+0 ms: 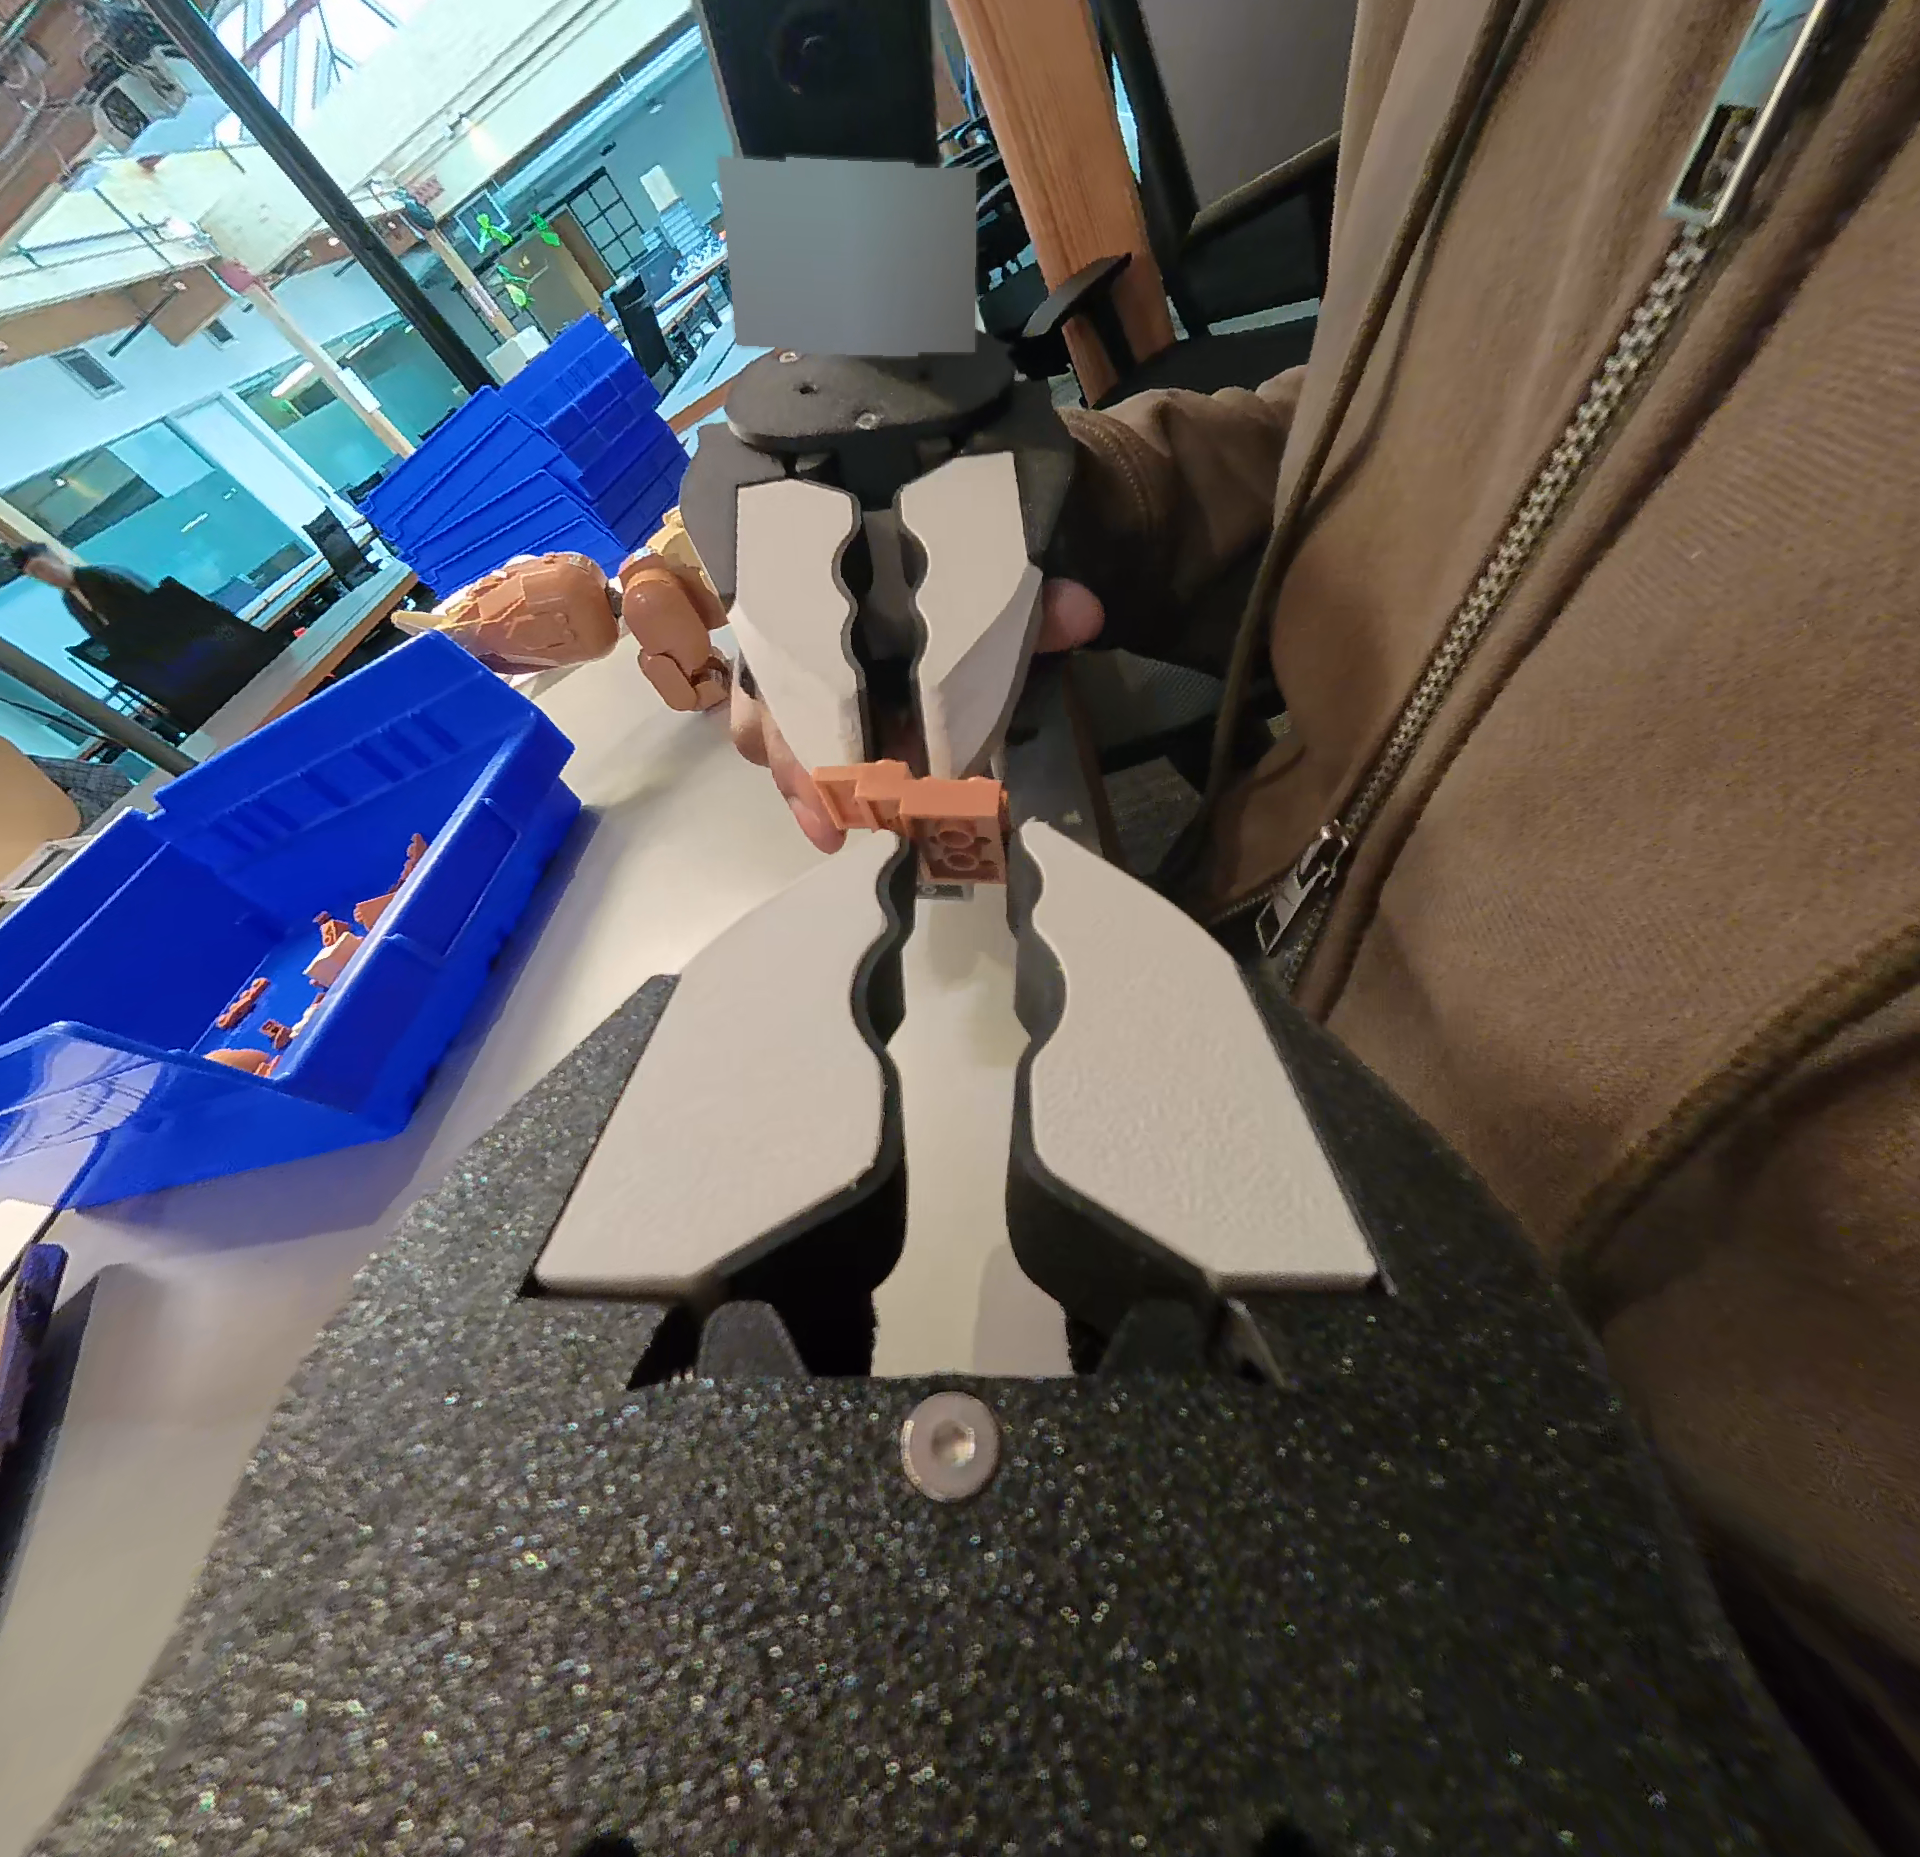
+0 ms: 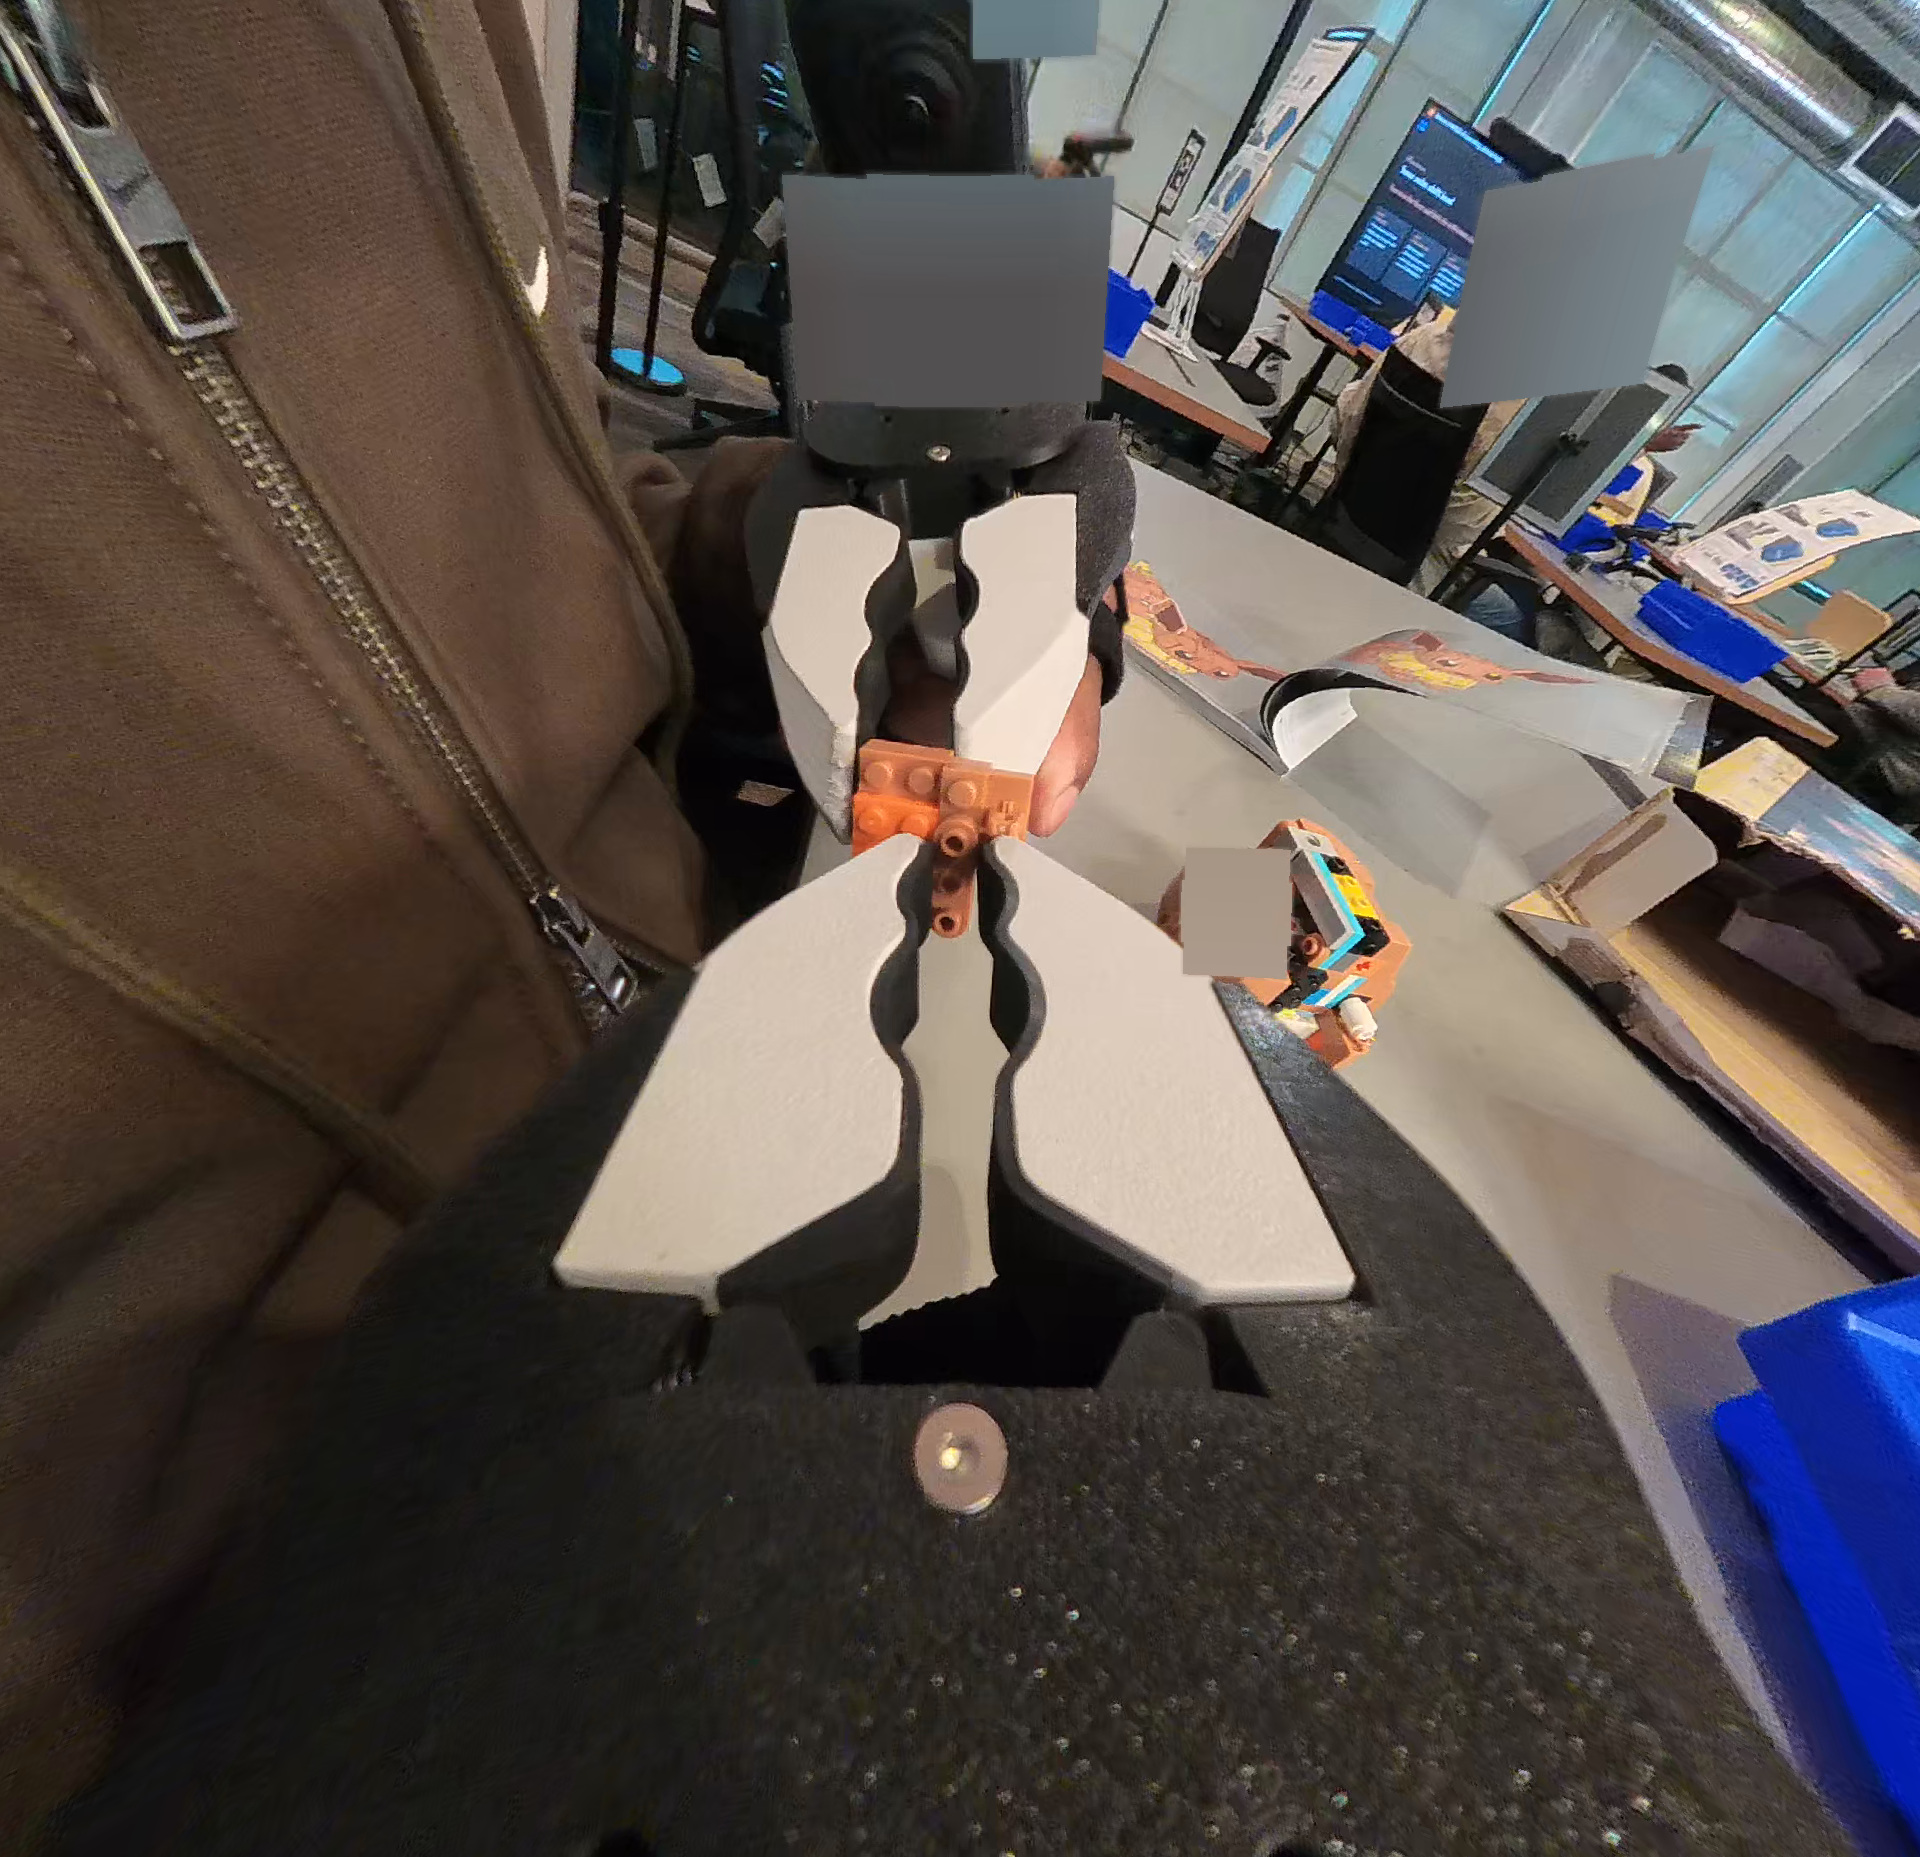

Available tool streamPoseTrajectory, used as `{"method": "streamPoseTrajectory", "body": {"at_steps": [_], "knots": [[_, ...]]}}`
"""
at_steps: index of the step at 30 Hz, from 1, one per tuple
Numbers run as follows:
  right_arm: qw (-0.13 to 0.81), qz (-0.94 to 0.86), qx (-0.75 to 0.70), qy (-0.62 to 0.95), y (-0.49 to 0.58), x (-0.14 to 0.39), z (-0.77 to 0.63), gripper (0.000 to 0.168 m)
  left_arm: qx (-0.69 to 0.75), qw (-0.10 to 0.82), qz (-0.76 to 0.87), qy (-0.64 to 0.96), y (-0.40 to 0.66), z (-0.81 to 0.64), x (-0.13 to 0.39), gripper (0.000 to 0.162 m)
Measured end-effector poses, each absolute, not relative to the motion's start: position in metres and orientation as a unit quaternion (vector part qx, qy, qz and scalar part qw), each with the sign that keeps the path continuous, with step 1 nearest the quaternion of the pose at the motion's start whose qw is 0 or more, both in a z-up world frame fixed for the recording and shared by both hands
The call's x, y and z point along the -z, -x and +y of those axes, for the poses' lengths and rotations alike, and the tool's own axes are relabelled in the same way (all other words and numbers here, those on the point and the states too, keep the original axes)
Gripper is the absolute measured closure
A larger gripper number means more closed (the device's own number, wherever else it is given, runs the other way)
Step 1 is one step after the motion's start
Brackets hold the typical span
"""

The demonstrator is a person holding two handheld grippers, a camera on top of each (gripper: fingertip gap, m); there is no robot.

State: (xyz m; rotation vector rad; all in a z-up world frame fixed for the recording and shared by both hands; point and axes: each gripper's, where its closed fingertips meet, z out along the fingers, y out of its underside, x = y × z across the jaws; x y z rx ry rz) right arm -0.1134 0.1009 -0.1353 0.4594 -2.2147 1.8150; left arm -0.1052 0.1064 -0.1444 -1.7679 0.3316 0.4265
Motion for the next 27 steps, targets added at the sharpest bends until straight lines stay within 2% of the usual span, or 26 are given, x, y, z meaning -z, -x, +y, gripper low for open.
{"method": "streamPoseTrajectory", "body": {"at_steps": [6, 14, 19, 27], "knots": [[0.117, -0.761, -0.619, -0.155, 0.114, 0.136, 0.101, 0.162, -0.180, 0.602, 0.144, 0.764, 0.105, 0.106, 0.145, 0.145], [0.158, -0.759, -0.616, -0.135, 0.125, 0.133, 0.100, 0.162, -0.180, 0.611, 0.114, 0.762, 0.113, 0.106, 0.142, 0.144], [0.185, -0.756, -0.618, -0.109, 0.135, 0.129, 0.100, 0.162, -0.184, 0.617, 0.087, 0.760, 0.122, 0.106, 0.138, 0.138], [0.261, -0.735, -0.625, -0.029, 0.161, 0.117, 0.100, 0.162, -0.174, 0.679, -0.039, 0.712, 0.148, 0.096, 0.111, 0.134]]}}
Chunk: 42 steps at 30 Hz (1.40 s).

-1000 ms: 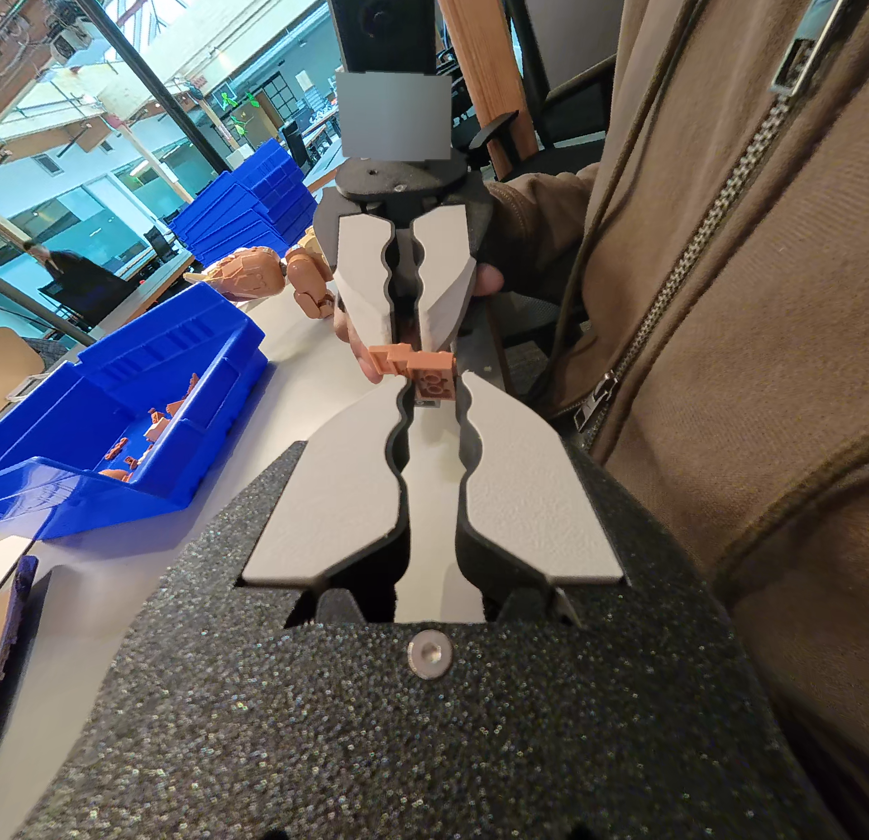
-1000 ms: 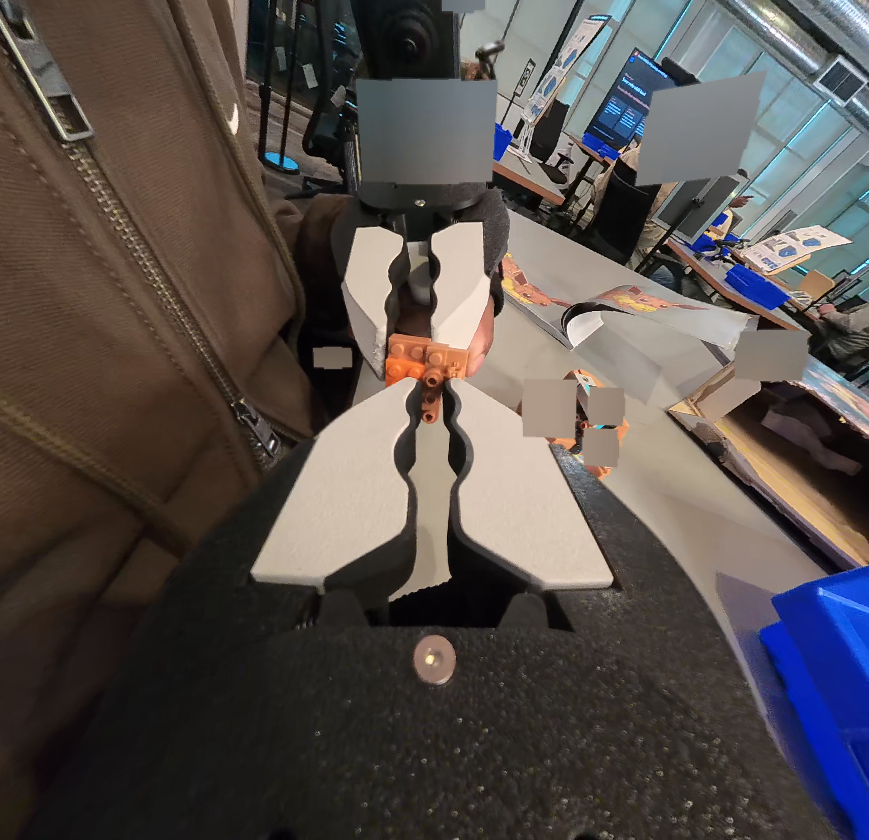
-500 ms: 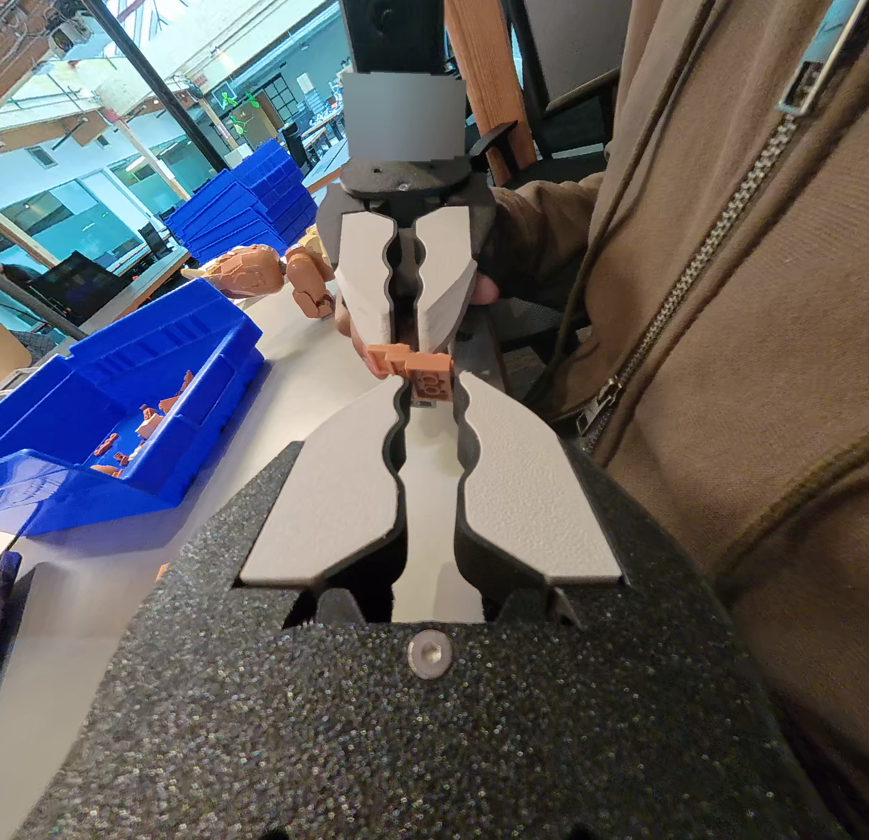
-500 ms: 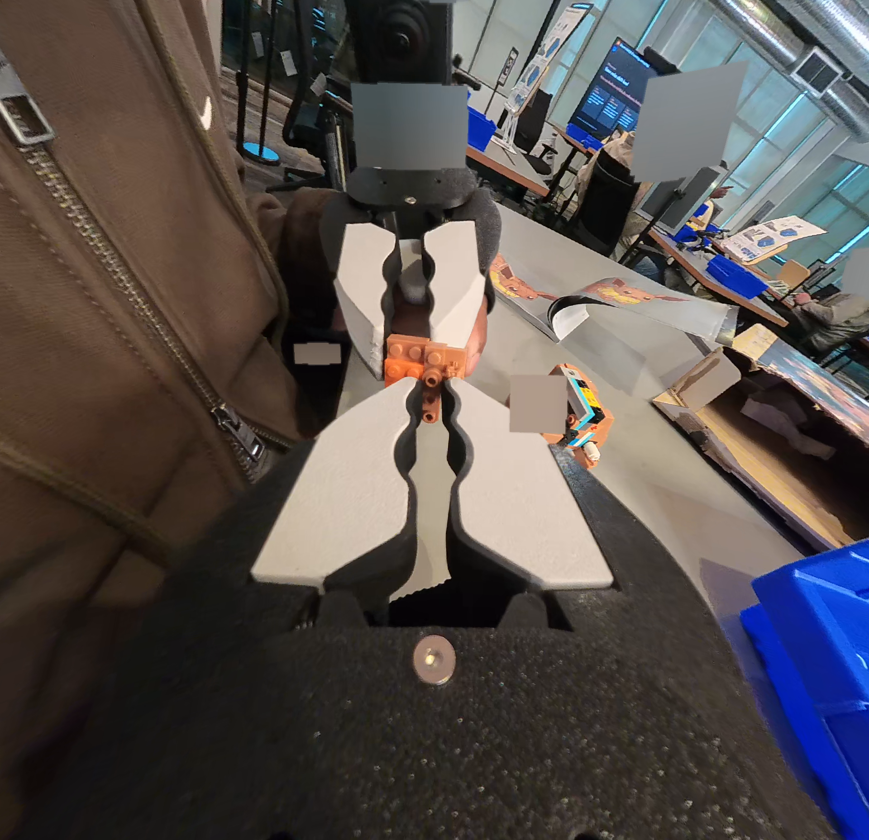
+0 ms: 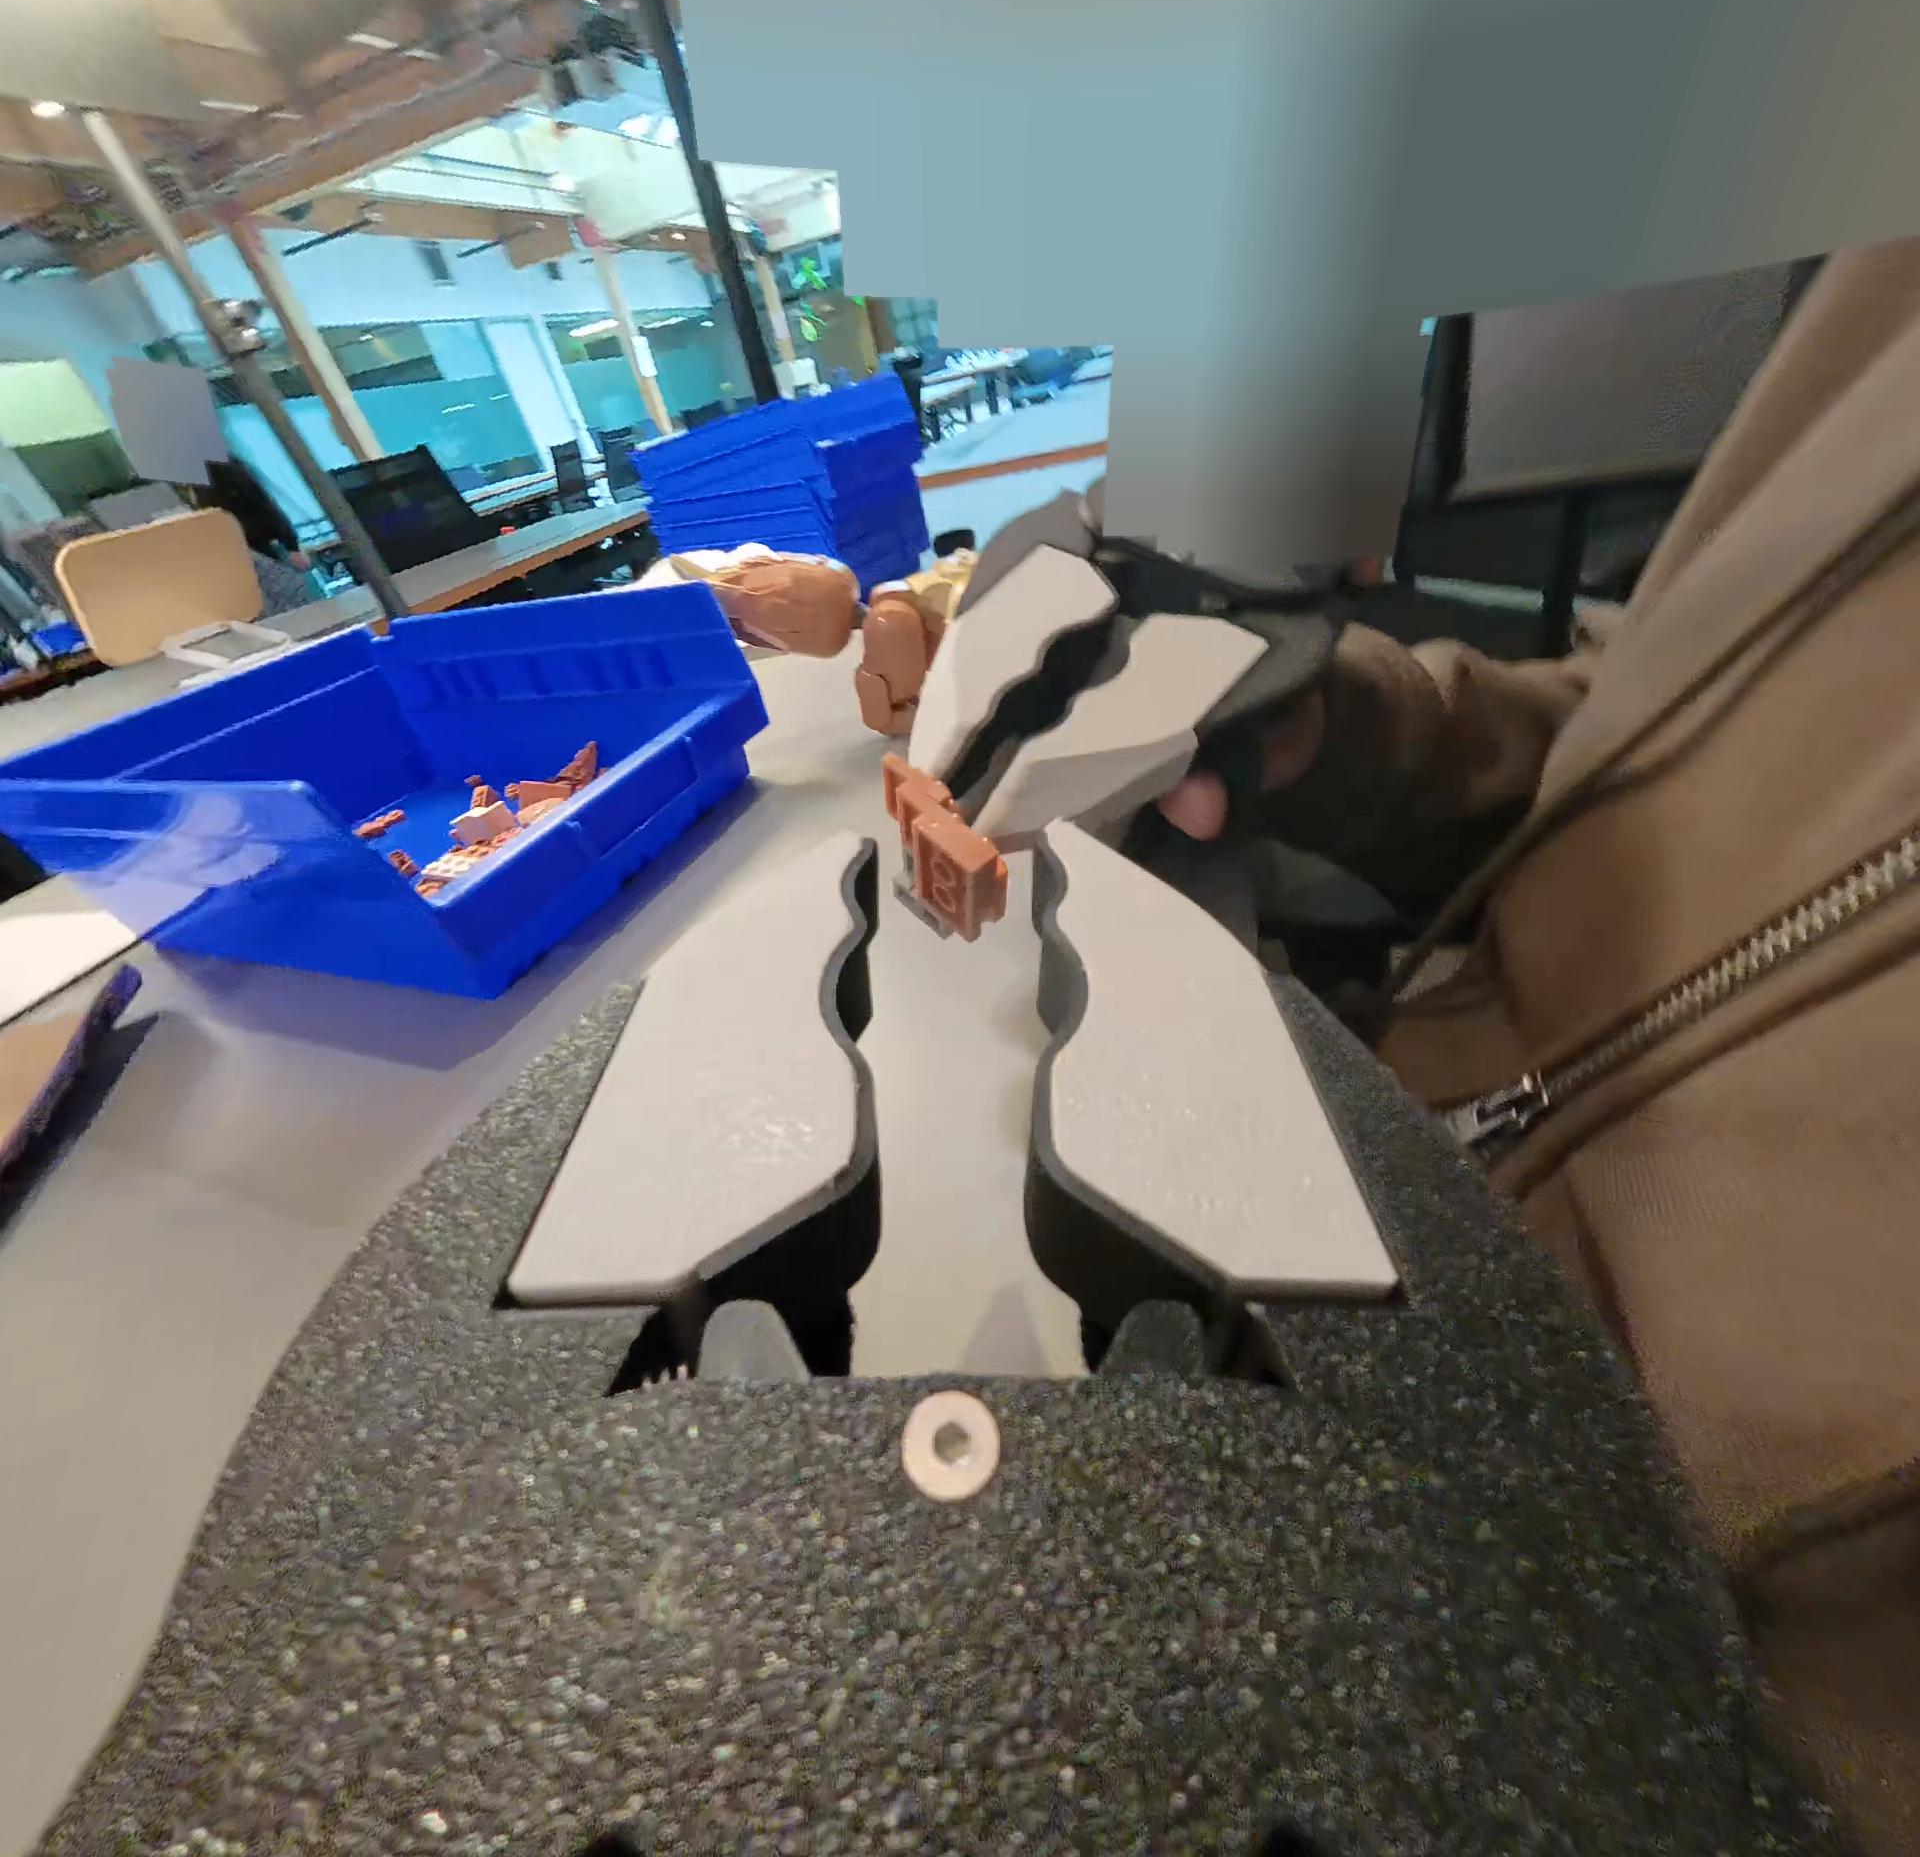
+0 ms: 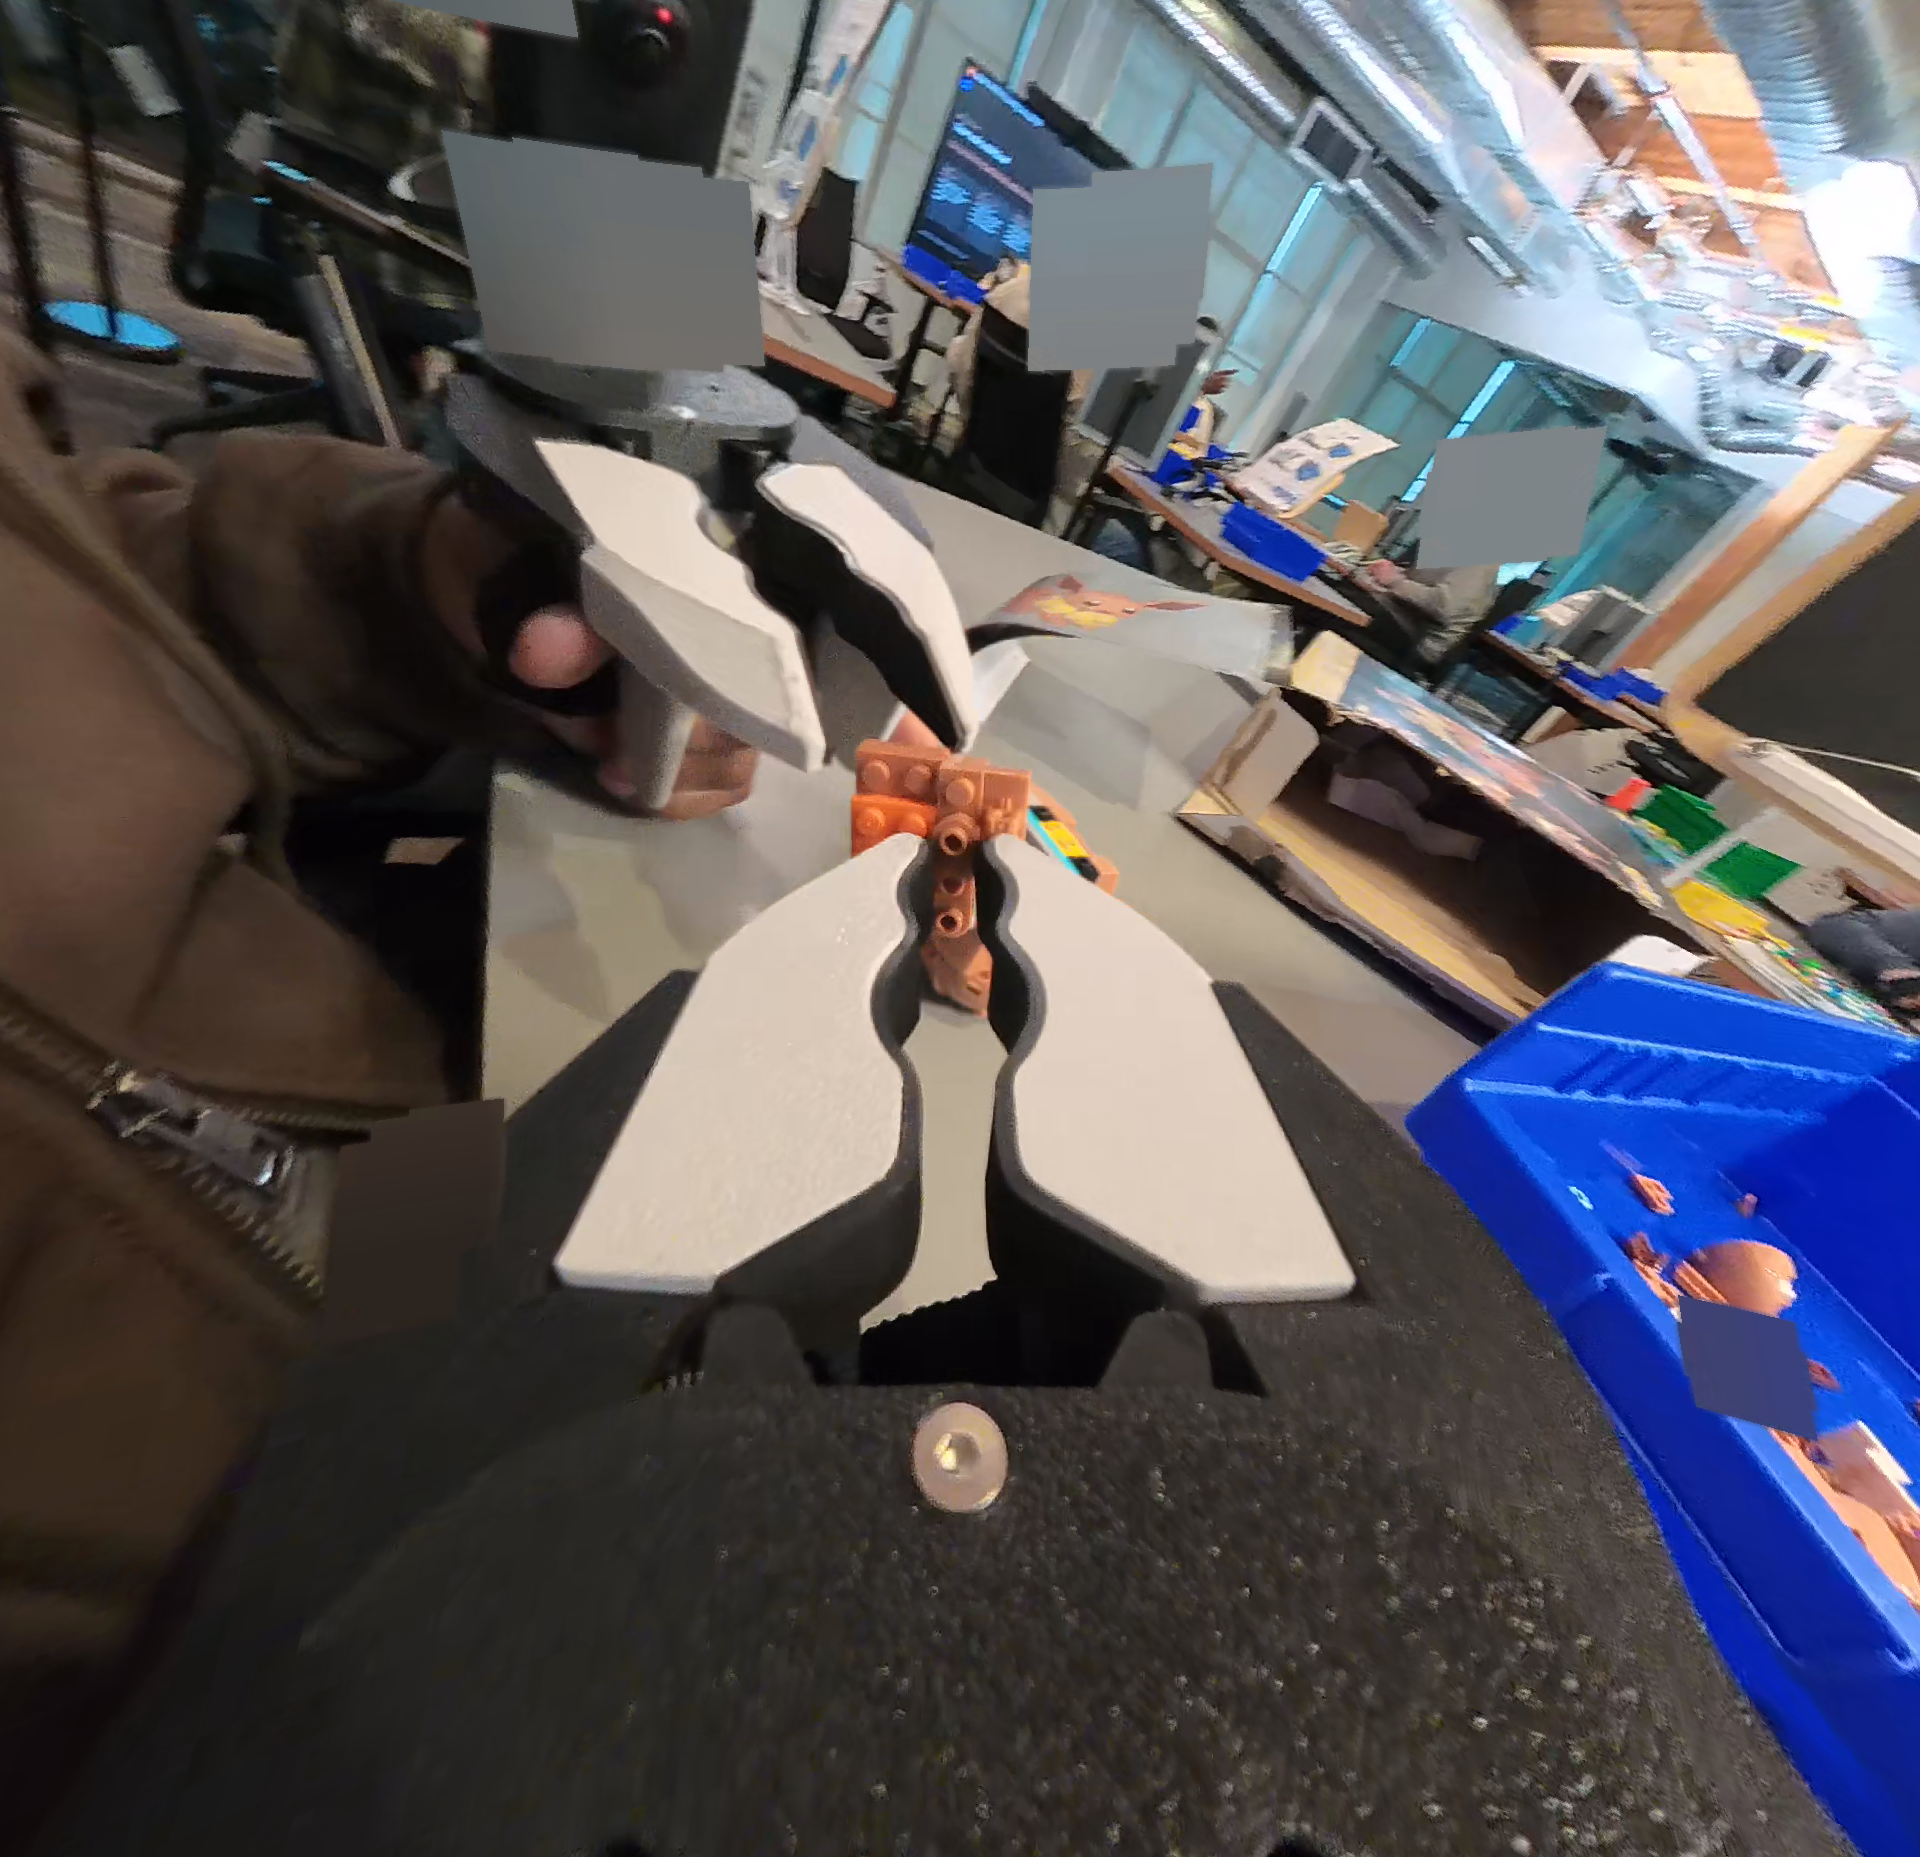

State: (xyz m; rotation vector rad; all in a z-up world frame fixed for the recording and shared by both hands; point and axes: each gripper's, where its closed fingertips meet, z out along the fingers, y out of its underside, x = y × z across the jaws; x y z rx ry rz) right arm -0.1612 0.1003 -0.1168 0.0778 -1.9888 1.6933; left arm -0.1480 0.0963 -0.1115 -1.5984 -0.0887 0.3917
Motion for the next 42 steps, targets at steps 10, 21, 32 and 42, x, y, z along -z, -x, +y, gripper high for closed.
{"method": "streamPoseTrajectory", "body": {"at_steps": [10, 21, 32, 42], "knots": [[0.319, -0.703, -0.635, -0.007, 0.168, 0.105, 0.102, 0.162, -0.172, 0.686, -0.111, 0.698, 0.159, 0.099, 0.107, 0.139], [0.356, -0.690, -0.629, -0.039, 0.163, 0.103, 0.098, 0.162, -0.245, 0.675, -0.095, 0.690, 0.158, 0.102, 0.106, 0.147], [0.357, -0.706, -0.608, -0.071, 0.160, 0.113, 0.098, 0.148, -0.388, 0.578, 0.013, 0.718, 0.156, 0.095, 0.120, 0.150], [0.381, -0.711, -0.580, -0.114, 0.154, 0.122, 0.091, 0.155, -0.407, 0.545, 0.060, 0.730, 0.156, 0.091, 0.130, 0.150]]}}
